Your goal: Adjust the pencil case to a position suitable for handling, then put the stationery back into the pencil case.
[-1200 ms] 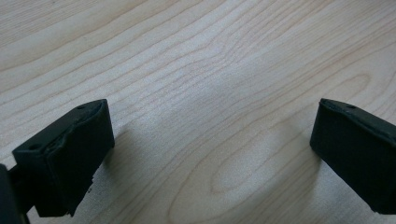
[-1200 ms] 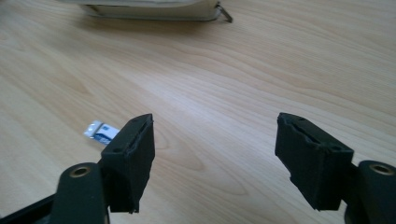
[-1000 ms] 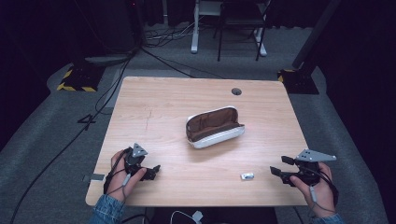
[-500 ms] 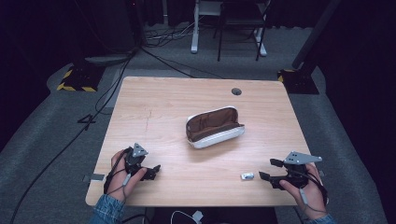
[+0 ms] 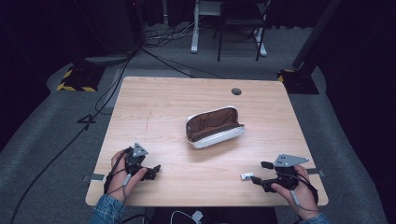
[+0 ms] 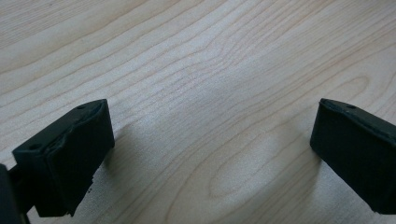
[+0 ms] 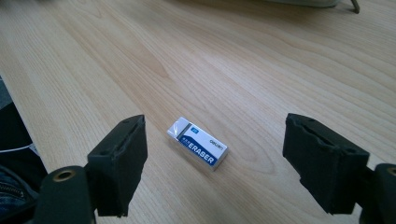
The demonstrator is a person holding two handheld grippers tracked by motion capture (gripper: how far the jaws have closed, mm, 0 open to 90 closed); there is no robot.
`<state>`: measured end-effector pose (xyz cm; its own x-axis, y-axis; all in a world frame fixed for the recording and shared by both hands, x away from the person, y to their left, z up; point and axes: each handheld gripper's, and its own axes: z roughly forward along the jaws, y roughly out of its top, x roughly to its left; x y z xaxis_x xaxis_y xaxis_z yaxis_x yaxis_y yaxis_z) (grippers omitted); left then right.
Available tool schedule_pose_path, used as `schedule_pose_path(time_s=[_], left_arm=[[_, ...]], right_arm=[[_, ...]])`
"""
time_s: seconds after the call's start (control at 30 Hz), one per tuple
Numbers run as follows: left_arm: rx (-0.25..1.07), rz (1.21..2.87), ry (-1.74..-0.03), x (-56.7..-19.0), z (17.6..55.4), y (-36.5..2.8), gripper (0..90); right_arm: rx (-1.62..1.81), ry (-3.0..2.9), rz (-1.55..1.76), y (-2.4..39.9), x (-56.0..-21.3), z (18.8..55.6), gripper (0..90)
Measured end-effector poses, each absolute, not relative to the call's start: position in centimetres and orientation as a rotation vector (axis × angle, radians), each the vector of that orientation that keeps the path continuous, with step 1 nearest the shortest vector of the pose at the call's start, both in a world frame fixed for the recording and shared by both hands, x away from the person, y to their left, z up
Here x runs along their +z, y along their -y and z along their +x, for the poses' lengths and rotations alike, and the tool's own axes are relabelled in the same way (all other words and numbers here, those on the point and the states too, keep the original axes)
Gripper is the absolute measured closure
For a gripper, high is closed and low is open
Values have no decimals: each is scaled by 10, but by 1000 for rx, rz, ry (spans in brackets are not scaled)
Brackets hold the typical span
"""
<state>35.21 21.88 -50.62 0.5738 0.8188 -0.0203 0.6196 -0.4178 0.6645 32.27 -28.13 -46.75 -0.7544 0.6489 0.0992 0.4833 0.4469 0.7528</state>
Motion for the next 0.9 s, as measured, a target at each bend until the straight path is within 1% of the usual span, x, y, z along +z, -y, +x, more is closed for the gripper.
schedule_pose_path(time_s=[0.1,0.5,0.63,0.73,0.83,0.9], left_arm=[[409,2175,-1142,-506,352,-219,1],[409,2175,-1143,-506,352,-219,1],[406,2181,-1139,-506,353,-219,1],[409,2179,-1141,-506,353,-219,1],[414,2185,-1134,-506,353,-219,1],[415,2185,-1134,-506,353,-219,1]], right_arm=[[1187,-2508,970,278,-472,324,208],[1151,-2551,899,271,-495,334,196],[1140,-2542,893,269,-498,336,261],[1109,-2559,850,268,-499,335,347],[1096,-2567,809,267,-499,335,405],[1097,-2574,793,265,-498,335,417]])
